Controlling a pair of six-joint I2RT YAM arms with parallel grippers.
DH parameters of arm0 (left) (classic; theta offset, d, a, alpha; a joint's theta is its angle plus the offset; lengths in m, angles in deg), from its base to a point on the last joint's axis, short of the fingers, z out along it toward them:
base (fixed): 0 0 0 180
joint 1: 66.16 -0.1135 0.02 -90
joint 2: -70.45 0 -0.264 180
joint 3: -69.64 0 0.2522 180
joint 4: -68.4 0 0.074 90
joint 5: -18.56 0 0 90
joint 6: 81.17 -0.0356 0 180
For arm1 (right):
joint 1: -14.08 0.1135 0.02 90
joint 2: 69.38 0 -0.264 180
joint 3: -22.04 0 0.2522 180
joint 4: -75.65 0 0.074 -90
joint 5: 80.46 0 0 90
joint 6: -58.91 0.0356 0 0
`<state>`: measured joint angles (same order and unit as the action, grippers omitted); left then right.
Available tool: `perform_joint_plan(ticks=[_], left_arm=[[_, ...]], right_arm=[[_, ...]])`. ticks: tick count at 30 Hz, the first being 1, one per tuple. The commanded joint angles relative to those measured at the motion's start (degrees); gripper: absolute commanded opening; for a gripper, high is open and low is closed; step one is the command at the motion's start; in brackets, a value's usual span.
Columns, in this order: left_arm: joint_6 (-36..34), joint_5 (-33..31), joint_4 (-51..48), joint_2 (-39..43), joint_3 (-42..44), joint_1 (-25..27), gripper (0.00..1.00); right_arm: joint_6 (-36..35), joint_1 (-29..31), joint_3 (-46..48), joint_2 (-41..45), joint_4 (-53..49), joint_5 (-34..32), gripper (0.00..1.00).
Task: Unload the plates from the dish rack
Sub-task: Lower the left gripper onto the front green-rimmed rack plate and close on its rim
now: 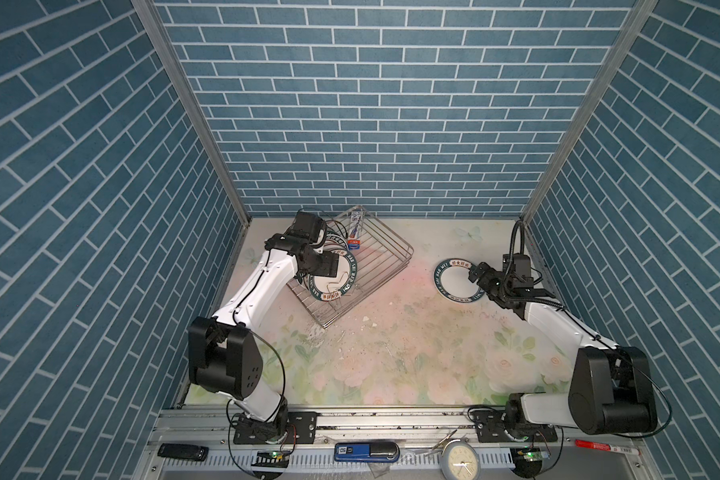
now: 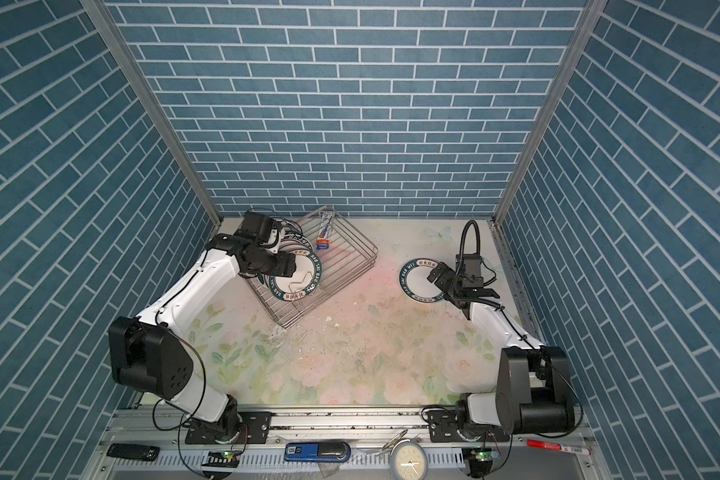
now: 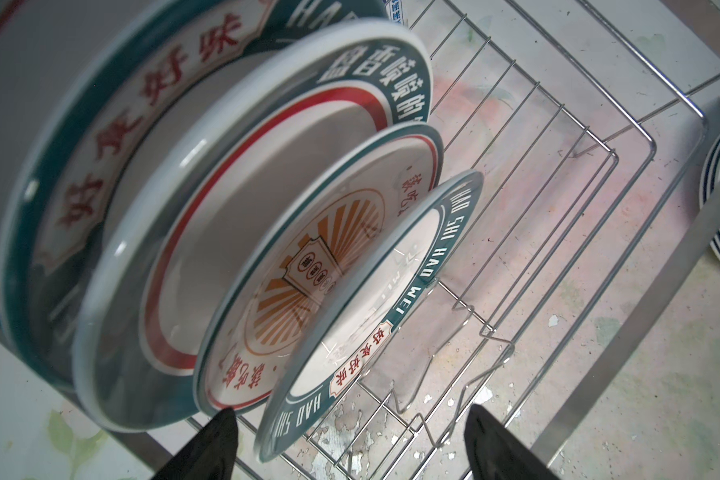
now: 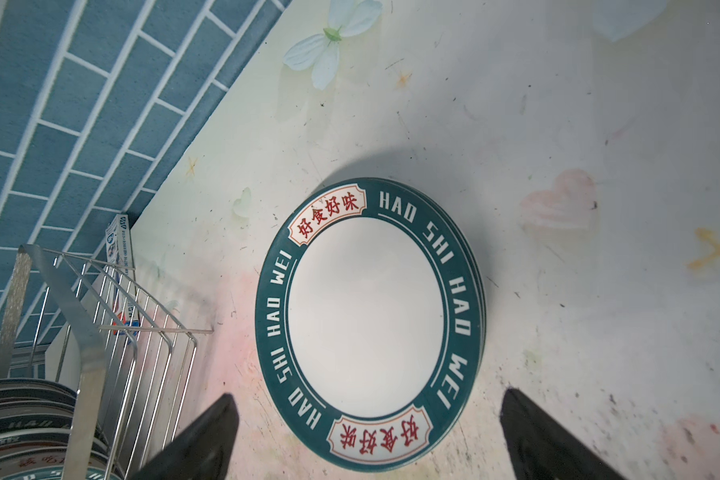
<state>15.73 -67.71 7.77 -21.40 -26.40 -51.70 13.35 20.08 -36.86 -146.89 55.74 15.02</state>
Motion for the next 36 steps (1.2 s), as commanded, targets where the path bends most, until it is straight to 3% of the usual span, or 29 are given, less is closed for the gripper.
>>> perform_joint_plan(ticks=[1, 26, 36], left_arm=[[-1.1, 0.2, -1.2, -1.8, -2.1, -0.6, 0.82], [-2.6, 5.9, -1.6, -6.2, -3.9, -2.5, 0.32], [-3.5, 5.5, -1.9, -5.9, -3.8, -2.5, 0.20]], right_arm=[[-1.4, 0.3, 1.6, 0.7, 1.0, 1.2, 0.98], [-1.3, 0.1, 1.9, 1.2, 1.9, 2.0, 0.98], [-1.3, 0.1, 2.0, 1.2, 2.5, 2.6, 0.98]])
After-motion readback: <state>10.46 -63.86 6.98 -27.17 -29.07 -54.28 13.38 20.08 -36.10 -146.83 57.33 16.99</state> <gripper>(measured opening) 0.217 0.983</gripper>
